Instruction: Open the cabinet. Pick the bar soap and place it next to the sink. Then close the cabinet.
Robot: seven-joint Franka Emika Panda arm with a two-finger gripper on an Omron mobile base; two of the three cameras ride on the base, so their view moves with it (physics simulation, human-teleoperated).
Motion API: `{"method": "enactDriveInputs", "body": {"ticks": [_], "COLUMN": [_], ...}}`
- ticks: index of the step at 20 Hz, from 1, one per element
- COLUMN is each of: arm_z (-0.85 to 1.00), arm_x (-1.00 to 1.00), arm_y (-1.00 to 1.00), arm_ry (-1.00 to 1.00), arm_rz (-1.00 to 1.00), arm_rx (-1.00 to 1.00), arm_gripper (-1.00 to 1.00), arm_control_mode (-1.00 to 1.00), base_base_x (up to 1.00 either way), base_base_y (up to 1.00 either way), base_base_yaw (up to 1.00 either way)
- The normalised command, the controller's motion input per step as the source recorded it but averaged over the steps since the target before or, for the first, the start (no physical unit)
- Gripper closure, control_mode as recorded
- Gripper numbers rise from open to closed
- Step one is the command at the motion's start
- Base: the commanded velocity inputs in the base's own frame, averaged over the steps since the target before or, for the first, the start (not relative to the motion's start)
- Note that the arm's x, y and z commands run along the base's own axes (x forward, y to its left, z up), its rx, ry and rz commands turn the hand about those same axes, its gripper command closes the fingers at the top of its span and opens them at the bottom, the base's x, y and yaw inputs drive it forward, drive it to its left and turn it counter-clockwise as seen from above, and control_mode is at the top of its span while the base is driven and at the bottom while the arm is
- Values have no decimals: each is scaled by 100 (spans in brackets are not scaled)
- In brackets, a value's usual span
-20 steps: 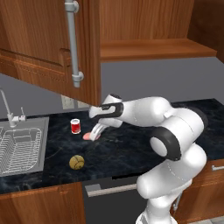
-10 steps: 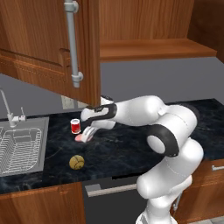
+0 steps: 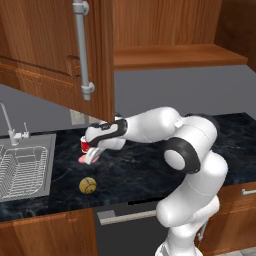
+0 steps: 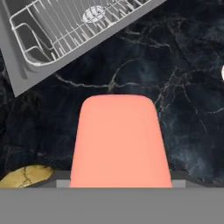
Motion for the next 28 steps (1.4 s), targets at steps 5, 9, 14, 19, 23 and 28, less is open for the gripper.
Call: {"method": "enactDriveInputs", "body": {"ticks": [5,9,14,19,23,28], "arm_z": [-13,-7,-9,-8,-6,-8], "arm_x": [15,19,28,9,0,5], "arm_y": [21,26,11,22,33,18], "arm_ry": [0,0,0,0,0,0], "arm_rz": [0,0,0,0,2,2], "arm_rx": [0,0,0,0,0,0], "arm_gripper": [100,100,100,100,100,100], "arm_control_mode": [-100,-100,-100,-100,-100,-100], "base_base_x": [0,0,0,0,0,0], "base_base_y": [0,0,0,0,0,0], "base_base_yaw": [0,0,0,0,0,0]}}
